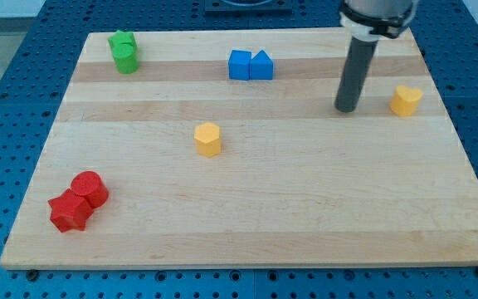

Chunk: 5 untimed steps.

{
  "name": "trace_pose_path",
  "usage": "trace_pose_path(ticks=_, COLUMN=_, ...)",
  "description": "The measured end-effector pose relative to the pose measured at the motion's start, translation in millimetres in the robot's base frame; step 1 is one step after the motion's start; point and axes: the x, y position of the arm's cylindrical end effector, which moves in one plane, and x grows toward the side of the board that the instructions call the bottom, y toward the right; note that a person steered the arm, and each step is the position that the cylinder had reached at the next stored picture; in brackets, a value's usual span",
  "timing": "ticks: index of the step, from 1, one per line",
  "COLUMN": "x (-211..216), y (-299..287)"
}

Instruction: Move the hexagon to the bottom left of the heart

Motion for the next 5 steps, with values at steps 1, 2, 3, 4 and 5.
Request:
trace_pose_path(ticks=1, x=0.0, y=-21.2)
trace_pose_path(ticks=2, x=0.0, y=-48.9)
trace_pose_path(ticks=3, x=0.0, y=-96.8)
trace_pose_path(ticks=4, x=0.7, y=-150.8)
trace_pose_path(ticks=5, x=8.6, y=-201.9)
